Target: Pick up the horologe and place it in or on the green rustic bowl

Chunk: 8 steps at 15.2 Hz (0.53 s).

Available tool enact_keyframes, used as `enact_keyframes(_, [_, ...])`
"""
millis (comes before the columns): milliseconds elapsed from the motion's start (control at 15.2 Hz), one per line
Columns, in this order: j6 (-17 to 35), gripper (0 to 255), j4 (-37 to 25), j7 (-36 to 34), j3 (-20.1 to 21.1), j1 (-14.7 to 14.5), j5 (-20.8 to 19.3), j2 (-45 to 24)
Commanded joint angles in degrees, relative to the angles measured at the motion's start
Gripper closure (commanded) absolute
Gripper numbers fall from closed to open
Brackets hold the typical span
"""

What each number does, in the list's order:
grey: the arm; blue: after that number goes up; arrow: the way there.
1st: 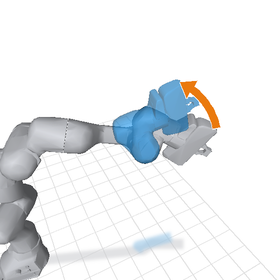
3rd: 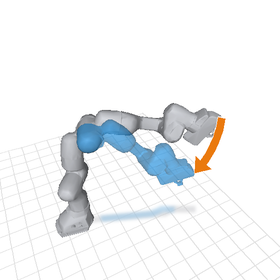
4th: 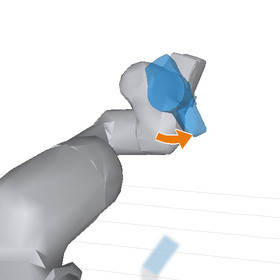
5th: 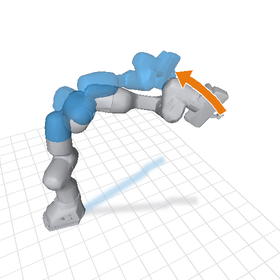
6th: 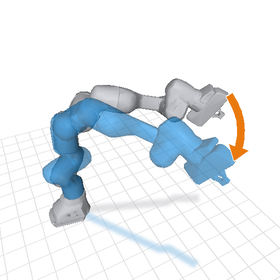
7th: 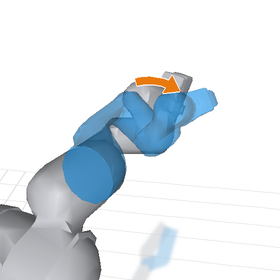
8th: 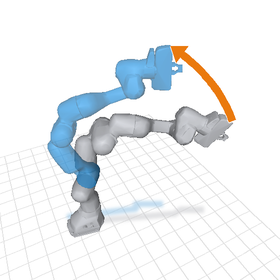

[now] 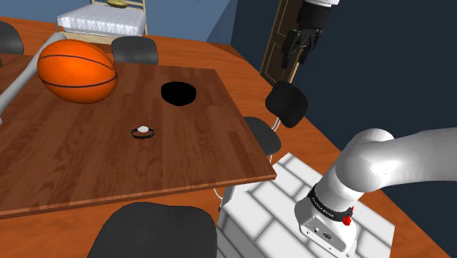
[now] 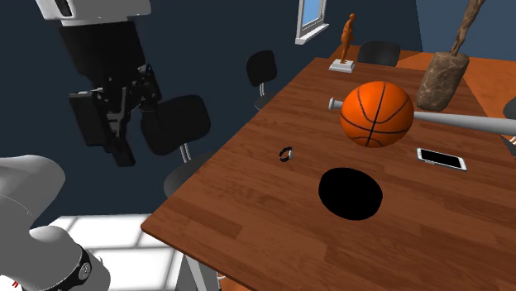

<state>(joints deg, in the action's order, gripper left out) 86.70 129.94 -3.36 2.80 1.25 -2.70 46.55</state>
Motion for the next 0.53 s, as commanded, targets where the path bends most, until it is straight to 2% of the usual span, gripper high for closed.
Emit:
enact_keyframes(0, [0.0,0,0.0,0.0,0.0,0.0,0.0,0.0])
enact_keyframes(462, [8.0,0,1.4,-10.1,8.7,-0.9,3.0,-6.9])
